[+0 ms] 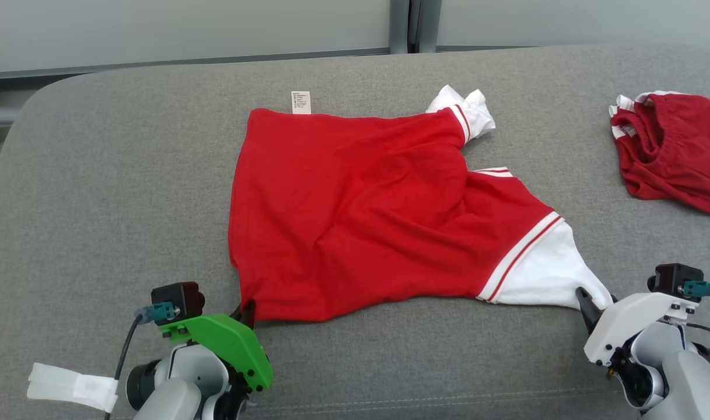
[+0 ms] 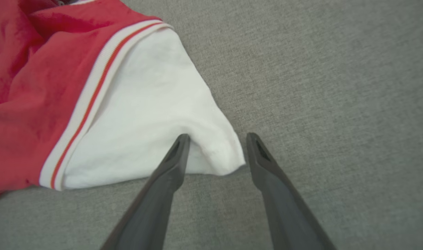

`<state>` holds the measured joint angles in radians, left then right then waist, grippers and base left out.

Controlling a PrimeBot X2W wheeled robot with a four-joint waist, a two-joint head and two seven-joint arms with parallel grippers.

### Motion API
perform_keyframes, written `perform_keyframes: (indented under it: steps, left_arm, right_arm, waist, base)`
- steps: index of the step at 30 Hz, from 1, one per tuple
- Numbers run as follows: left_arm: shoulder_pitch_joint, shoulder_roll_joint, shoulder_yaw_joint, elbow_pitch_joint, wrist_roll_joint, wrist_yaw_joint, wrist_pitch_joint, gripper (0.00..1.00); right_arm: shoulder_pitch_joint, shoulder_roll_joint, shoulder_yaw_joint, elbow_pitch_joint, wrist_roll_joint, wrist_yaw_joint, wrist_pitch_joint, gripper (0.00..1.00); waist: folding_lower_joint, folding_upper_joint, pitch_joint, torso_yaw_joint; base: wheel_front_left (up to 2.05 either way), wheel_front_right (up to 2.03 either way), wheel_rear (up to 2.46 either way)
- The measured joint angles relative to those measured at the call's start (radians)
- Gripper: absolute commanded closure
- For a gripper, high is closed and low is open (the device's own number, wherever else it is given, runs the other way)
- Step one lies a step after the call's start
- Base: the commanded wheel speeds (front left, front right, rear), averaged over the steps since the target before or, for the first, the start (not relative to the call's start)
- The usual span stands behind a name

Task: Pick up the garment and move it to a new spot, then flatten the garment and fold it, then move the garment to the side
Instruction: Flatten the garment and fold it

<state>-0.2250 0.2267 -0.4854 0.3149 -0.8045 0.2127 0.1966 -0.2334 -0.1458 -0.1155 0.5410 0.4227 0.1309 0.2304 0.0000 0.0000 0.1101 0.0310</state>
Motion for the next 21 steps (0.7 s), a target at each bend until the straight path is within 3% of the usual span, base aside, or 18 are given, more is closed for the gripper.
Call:
perform_keyframes:
  steps: [1,4,7,12,21]
  left_arm:
    - [0.000,0.001,0.000,-0.002,0.000,0.000,0.000,1.00]
    - [-0.001,0.004,0.000,-0.008,0.000,0.001,0.000,1.00]
    - [-0.003,0.005,-0.001,-0.011,0.000,0.000,0.002,1.00]
    - [-0.019,0.016,-0.009,-0.018,0.008,-0.003,0.014,1.00]
    - [-0.091,0.085,-0.012,-0.087,0.036,-0.010,0.068,1.00]
  right_arm:
    - [-0.006,-0.005,0.009,0.007,0.006,0.000,0.001,0.50]
    - [-0.024,-0.021,0.041,0.023,0.029,0.000,0.014,0.65]
    - [-0.037,-0.034,0.072,0.027,0.059,0.000,0.026,1.00]
    - [-0.050,-0.061,0.119,0.017,0.111,0.000,0.059,1.00]
    - [-0.111,-0.131,0.172,-0.100,0.219,0.000,0.146,1.00]
  waist:
    - [0.0000,0.0000,0.002,0.000]
    - [0.0000,0.0000,0.006,0.000]
    - [0.0000,0.0000,0.008,0.001]
    - [0.0000,0.0000,0.006,-0.003]
    - [0.0000,0.0000,-0.010,-0.011]
  base:
    - [0.00,0.00,0.00]
    - [0.00,0.00,0.00]
    - [0.00,0.00,0.00]
    - [0.00,0.00,0.00]
    - [0.00,0.00,0.00]
